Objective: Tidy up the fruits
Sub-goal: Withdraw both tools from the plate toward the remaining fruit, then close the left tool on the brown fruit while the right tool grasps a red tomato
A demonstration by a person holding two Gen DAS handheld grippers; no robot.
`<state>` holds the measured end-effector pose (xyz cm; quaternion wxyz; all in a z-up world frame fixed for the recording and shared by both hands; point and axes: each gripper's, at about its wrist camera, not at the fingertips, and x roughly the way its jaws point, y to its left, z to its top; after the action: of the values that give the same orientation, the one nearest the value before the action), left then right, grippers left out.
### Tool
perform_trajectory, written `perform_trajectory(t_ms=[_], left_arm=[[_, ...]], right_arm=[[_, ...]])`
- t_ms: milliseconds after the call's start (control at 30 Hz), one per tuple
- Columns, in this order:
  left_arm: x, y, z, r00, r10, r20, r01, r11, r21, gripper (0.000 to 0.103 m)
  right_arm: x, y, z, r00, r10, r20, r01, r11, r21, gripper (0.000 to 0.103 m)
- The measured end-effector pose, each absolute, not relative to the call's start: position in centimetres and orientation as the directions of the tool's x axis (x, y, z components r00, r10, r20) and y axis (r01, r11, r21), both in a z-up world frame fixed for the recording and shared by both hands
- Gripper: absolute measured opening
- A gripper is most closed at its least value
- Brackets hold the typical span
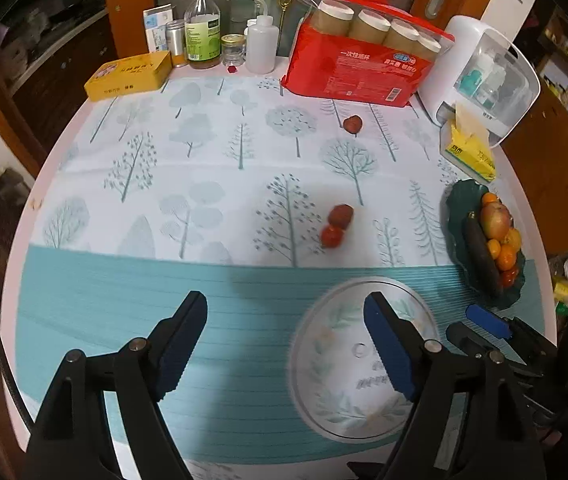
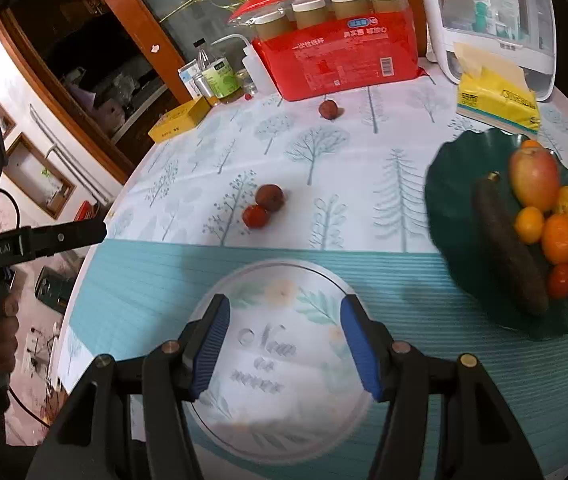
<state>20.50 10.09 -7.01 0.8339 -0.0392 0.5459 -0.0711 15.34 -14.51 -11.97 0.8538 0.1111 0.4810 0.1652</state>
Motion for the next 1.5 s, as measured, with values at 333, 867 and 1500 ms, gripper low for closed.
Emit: perform_trajectory(t_ms=[333,867,1500], left_arm=[[26.3,10.7,-6.8,0.325,-0.157,-0.932,0.257,0.964,-0.073,0.08],[35.9,5.8,-11.9,0.151,-0.278,-0.949,0.412,0.89,-0.195,0.08],[38.2,2.3,-20.7,0.004,-0.375,-0.927,0.426,0.839,-0.338,0.068]], right_arm=[[17.5,-9.7,-13.0,0.563,0.316,-0.764,-0.132,0.946,0.295,0.058],[22.6,-5.1,-15.3,0.663,0.202,-0.721,-0.139,0.979,0.147,0.058],[24.4,-3.3,-19.5,0.606,0.235,-0.76,-0.201,0.97,0.14,0.034]])
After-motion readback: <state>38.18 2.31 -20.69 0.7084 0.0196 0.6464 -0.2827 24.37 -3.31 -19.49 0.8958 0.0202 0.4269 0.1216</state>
